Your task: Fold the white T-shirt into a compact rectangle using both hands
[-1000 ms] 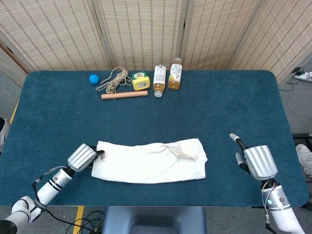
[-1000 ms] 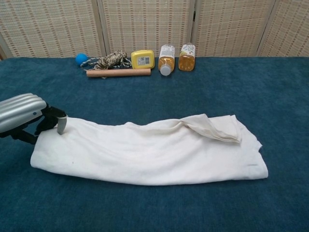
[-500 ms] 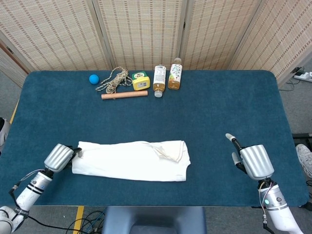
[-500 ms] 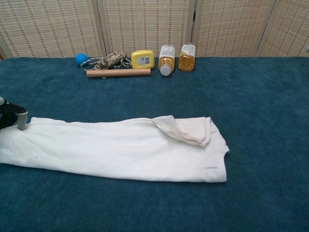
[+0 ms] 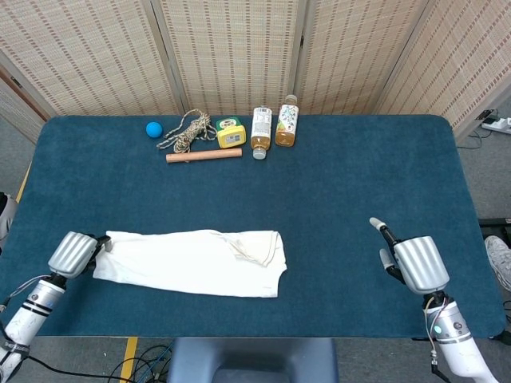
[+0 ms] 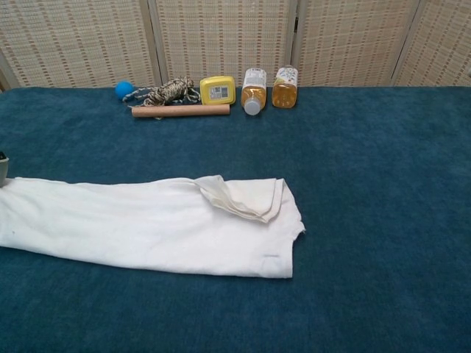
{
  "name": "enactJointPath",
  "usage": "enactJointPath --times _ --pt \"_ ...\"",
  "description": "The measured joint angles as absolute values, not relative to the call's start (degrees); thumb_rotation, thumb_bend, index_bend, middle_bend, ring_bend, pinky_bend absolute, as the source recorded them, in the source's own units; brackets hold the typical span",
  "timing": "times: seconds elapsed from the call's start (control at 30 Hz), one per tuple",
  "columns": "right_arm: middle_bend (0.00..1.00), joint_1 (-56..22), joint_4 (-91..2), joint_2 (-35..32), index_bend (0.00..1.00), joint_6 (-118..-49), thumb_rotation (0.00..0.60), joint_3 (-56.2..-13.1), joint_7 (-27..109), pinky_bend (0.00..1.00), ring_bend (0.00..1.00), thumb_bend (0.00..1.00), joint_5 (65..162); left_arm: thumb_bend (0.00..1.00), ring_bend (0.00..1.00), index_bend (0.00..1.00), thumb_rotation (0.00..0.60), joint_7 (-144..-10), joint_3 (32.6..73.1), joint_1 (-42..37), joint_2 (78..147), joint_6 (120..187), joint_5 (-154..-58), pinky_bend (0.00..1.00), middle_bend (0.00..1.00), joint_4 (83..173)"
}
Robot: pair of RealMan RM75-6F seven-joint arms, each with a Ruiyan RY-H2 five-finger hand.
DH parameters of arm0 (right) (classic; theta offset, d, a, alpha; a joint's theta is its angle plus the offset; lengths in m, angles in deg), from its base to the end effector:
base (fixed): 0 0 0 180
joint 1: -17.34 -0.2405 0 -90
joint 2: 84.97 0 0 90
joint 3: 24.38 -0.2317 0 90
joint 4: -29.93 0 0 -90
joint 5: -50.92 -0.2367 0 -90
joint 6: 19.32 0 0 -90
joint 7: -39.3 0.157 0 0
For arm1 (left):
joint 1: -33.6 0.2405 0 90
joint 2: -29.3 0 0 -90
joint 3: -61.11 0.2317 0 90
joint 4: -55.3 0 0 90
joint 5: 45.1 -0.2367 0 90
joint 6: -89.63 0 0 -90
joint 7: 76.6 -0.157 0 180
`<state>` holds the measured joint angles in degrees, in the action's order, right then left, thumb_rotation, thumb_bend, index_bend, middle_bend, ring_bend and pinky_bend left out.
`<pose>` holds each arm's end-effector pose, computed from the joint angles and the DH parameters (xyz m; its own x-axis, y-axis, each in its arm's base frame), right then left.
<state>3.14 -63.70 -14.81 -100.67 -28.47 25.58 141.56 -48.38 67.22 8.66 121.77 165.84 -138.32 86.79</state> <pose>-0.2337 -0.2379 0.0797 0.5028 0.0513 0.8629 -0.8311 -0.2455 0.4989 -0.3541 0.3139 0.0549 0.5483 0.1026 0.8299 0.7976 -0.3623 -0.4822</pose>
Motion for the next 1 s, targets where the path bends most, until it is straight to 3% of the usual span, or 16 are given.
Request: enactJointPath --times 0.23,0.47,0.57,1.0 --pt "0.83 3.77 -62.94 -15.18 0.15 -101.59 0.600 -28.44 27.35 1.00 0.92 0.53 141.56 0.58 0.73 0.59 0.600 -57.09 65.08 6.22 114.65 162.89 -136.77 0.85 0.83 108.30" --pt "0.83 4.71 -61.77 -15.24 0.15 -102.55 0.600 -28.12 29.52 1.00 0.92 0.53 141.52 0.58 0.73 0.58 0.600 -74.85 60.93 2.21 106.58 155.94 -131.45 0.85 0.83 135.69" --pt "0.83 5.14 -61.26 -15.26 0.15 -102.97 0.600 -28.01 30.17 1.00 0.92 0.53 141.44 0.58 0.73 0.57 0.600 -83.22 58.73 0.25 104.56 152.92 -127.72 0.85 0.83 143.46" --pt "0.83 6.19 -60.95 -16.47 0.15 -104.46 0.600 -28.52 31.07 1.00 0.92 0.53 141.12 0.58 0.73 0.56 0.600 -109.38 51.29 -8.53 107.26 147.52 -108.62 0.85 0.83 156.73"
